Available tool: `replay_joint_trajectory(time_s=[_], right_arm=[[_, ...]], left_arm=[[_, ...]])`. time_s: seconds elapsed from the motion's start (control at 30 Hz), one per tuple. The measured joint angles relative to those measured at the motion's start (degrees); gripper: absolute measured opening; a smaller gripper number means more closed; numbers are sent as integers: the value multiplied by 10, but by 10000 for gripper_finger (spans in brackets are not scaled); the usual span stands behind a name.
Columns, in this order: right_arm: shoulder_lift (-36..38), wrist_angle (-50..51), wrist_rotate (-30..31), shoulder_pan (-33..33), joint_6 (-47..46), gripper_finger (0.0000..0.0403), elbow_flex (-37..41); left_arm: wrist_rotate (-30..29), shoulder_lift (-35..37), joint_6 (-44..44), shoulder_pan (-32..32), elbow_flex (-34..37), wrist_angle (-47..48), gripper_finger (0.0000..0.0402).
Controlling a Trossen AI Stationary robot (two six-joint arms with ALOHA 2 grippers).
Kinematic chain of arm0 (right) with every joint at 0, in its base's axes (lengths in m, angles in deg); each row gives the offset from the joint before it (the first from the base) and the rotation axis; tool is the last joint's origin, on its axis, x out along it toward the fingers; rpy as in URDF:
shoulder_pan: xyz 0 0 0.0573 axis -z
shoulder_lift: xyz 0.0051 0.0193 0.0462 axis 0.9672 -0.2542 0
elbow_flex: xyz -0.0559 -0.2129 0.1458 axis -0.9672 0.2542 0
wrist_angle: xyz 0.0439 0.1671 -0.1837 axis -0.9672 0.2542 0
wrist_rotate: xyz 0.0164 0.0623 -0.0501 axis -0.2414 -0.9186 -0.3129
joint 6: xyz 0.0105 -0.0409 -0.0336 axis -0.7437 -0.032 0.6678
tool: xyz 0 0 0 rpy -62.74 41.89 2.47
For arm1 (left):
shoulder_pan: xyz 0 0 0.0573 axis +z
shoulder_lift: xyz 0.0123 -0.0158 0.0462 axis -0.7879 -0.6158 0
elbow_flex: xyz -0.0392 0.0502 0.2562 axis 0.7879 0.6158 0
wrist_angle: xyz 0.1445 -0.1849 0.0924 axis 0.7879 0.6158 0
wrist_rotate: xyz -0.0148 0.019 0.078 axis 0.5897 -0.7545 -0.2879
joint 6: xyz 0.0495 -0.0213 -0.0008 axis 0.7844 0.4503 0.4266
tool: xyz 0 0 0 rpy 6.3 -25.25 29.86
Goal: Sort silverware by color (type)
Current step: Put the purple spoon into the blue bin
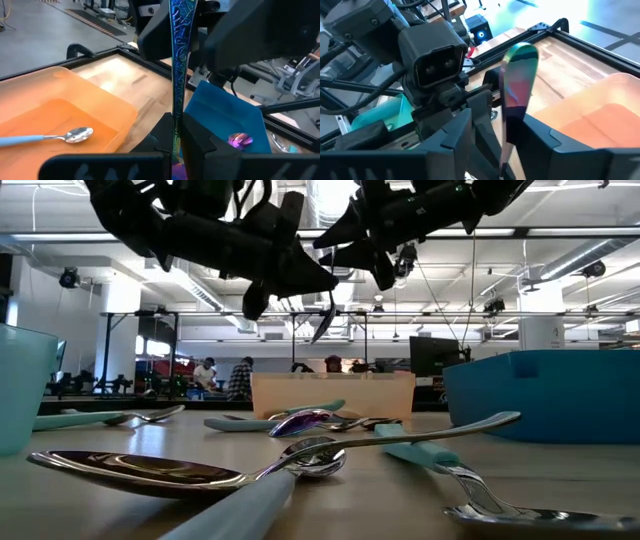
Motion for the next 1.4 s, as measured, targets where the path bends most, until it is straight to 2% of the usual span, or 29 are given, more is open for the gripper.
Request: replay_joint_trajectory(time_s=[0.27, 0.53, 0.77, 1.23, 1.4], right_arm=[[0, 14, 6, 7, 29, 20, 0], [1, 45, -5, 20, 6, 13, -1], [1, 39, -50, 27, 30, 12, -1], [1, 32, -50, 26, 56, 8, 0], [7, 59, -46, 40, 45, 8, 0]], left_arm=[[-8, 4, -2, -1, 2, 0, 0], [-9, 4, -2, -1, 3, 3, 1], [-9, 4, 0, -2, 3, 1, 1], [-8, 4, 2, -2, 3, 4, 2], [19, 4, 2, -1, 3, 6, 2]])
